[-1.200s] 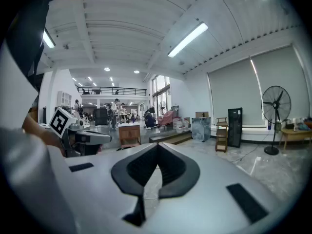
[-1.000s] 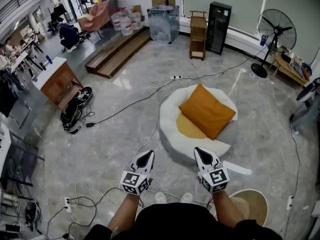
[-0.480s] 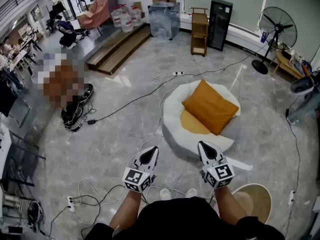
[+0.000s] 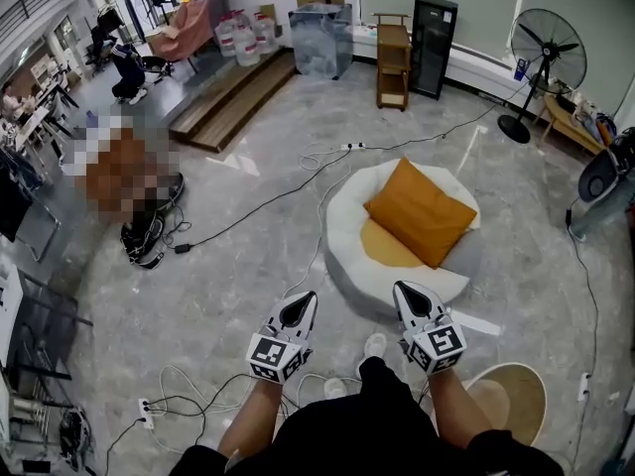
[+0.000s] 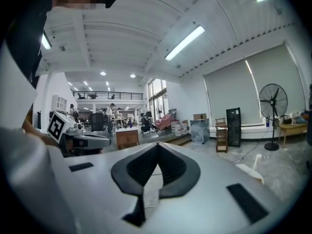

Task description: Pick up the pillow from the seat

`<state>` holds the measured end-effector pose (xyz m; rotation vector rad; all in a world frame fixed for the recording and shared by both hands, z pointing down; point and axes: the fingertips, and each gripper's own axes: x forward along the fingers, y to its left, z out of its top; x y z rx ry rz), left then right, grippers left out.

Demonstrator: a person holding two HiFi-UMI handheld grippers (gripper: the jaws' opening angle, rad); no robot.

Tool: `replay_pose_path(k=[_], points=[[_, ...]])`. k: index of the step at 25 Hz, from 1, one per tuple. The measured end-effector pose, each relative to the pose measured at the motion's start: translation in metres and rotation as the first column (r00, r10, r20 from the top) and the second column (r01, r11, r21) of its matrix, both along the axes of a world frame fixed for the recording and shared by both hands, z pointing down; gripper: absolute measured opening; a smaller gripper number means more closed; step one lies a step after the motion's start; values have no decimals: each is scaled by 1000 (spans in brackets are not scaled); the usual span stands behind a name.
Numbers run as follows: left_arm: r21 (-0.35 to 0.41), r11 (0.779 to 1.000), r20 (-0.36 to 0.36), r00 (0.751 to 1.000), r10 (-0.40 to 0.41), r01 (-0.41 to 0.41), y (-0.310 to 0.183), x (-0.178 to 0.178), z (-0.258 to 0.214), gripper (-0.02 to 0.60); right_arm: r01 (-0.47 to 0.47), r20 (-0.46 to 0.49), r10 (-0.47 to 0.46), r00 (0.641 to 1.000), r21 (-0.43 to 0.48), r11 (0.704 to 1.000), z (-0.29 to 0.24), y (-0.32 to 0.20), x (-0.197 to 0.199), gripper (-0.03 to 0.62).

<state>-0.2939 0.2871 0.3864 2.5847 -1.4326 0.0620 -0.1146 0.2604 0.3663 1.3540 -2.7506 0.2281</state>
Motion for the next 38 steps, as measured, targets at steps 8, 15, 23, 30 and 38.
replay_pose_path(k=[8, 15, 23, 30, 38], points=[[-32, 999, 41, 999, -22, 23, -58, 4, 7, 11, -7, -5, 7, 1000, -8, 1000, 11, -55, 17, 6], [-43, 999, 55, 998, 11, -9, -120, 25, 9, 12, -39, 2, 39, 999, -9, 999, 16, -115, 41, 6], [-90, 996, 84, 996, -5, 13, -191, 56, 18, 12, -34, -30, 36, 999, 60, 998, 3, -192, 80, 6], [-84, 996, 82, 997, -10, 17, -238, 79, 16, 12, -24, -5, 24, 1000, 28, 999, 9, -227, 99, 6], [-65, 998, 59, 998, 10, -6, -282, 106, 13, 12, -122, 69, 119, 991, 40, 992, -6, -292, 140, 6]])
